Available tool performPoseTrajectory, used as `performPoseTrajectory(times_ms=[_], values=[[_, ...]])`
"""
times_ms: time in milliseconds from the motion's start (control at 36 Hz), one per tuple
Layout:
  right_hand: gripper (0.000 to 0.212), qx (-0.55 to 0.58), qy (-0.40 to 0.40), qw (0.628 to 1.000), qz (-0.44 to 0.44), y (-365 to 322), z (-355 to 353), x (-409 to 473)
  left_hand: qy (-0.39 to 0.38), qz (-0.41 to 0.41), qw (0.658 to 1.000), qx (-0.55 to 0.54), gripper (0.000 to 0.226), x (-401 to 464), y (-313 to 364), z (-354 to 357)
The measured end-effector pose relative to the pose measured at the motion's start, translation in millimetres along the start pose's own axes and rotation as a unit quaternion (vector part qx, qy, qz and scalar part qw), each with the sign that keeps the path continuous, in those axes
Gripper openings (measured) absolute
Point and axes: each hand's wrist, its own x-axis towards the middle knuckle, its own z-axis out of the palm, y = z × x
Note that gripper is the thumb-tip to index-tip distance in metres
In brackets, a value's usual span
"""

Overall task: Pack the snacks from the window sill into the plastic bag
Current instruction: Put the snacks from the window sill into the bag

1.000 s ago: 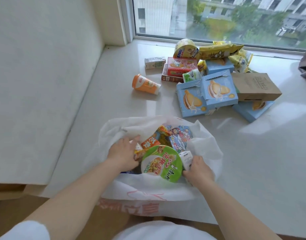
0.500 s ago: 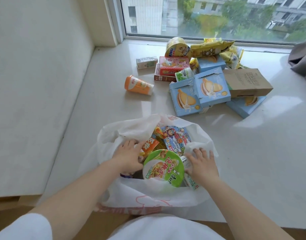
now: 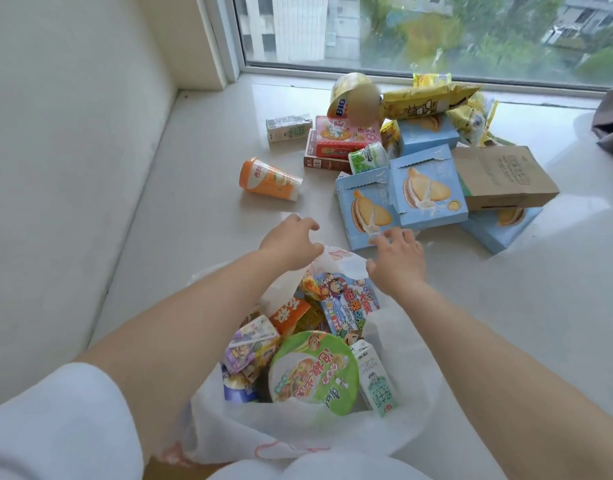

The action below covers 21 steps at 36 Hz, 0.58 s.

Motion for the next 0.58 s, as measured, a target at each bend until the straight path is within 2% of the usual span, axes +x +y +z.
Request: performPoseTrajectory(times_ms=[167, 306, 389, 472, 583], values=[[0.050, 0.057, 0.061, 0.992, 0.095, 28, -25, 57, -0.026, -0.019, 0.999, -0.022, 0.048, 53, 20, 3], [0.062, 0.130, 0.116, 0.959, 0.222, 57, -23, 90, -0.059, -0.071, 0.993, -0.075, 0.055, 96, 31, 24], [0.067, 0.128, 0.136, 0.945, 0.267, 75, -21, 106, -0.074, -0.126, 0.977, -0.157, 0.061, 117, 36, 39], [0.074, 0.120, 0.119, 0.938, 0.303, 93, -21, 118, -0.069, -0.176, 0.957, -0.221, 0.067, 136, 39, 54], [0.083, 0.225, 0.063, 0.913, 0.334, 111, -19, 126, -0.080, -0.235, 0.906, -0.343, 0.060, 153, 41, 74]])
